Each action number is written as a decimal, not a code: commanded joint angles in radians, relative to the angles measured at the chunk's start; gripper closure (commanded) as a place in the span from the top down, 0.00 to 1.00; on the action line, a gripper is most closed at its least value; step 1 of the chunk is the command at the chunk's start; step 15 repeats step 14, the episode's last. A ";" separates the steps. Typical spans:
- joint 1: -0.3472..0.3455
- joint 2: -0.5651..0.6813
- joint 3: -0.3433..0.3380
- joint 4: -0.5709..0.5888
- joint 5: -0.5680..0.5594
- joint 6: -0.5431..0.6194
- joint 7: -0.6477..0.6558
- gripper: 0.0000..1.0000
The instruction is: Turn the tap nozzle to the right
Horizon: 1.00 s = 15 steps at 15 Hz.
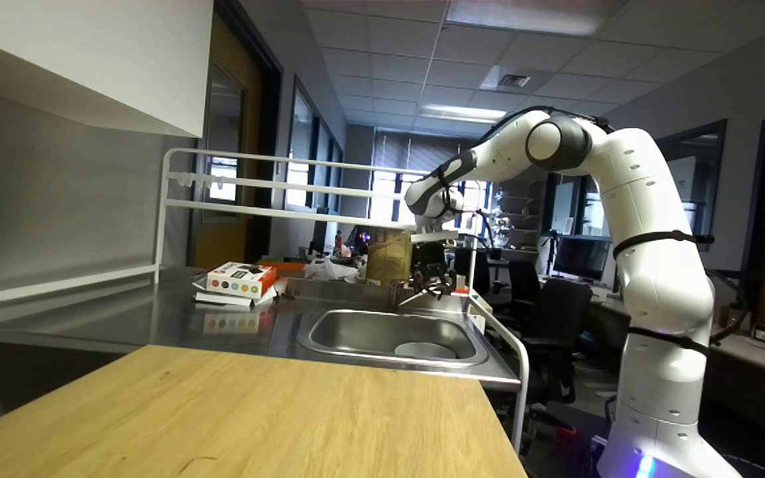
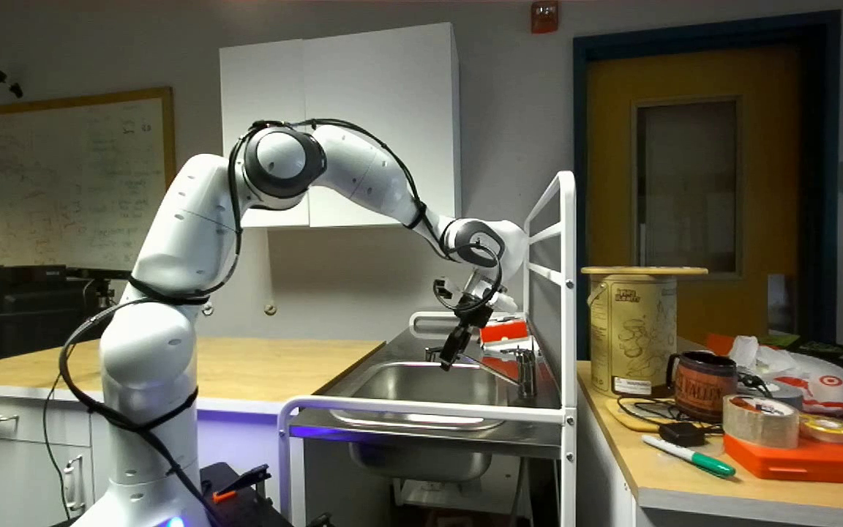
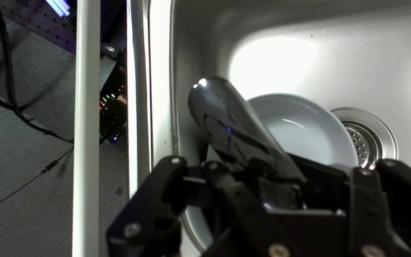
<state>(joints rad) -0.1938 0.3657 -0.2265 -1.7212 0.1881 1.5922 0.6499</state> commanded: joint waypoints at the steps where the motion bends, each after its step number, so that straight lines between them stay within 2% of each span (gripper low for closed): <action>1: -0.006 0.005 -0.010 0.016 -0.006 -0.024 -0.009 0.41; 9: 0.004 -0.035 -0.008 0.024 -0.010 -0.036 -0.009 1.00; 15: 0.006 -0.067 -0.004 0.034 -0.016 -0.050 -0.015 1.00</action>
